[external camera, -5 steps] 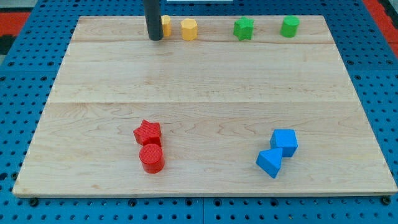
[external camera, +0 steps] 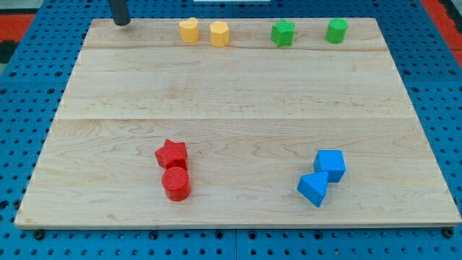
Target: Move the yellow heart a bit down
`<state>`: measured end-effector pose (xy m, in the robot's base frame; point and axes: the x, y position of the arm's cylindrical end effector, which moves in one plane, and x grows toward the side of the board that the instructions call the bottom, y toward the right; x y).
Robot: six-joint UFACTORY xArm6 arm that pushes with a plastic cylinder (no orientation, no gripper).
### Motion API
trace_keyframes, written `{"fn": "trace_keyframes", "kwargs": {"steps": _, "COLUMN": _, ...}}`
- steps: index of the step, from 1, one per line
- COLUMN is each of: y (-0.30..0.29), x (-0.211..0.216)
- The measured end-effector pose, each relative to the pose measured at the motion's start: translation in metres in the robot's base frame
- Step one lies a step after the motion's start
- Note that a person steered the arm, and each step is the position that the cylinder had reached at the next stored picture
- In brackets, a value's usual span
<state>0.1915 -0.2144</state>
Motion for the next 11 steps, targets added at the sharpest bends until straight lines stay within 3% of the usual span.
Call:
{"fn": "trace_keyframes", "kwargs": {"steps": 4, "y": 0.142, "x": 0.001}}
{"fn": "trace_keyframes", "kwargs": {"steps": 6, "y": 0.155, "x": 0.003}}
{"fn": "trace_keyframes", "kwargs": {"steps": 8, "y": 0.126, "x": 0.001}}
{"fn": "trace_keyframes", "kwargs": {"steps": 9, "y": 0.127, "x": 0.027}}
{"fn": "trace_keyframes", "kwargs": {"steps": 10, "y": 0.13, "x": 0.002}}
{"fn": "trace_keyframes", "kwargs": {"steps": 11, "y": 0.069, "x": 0.025}}
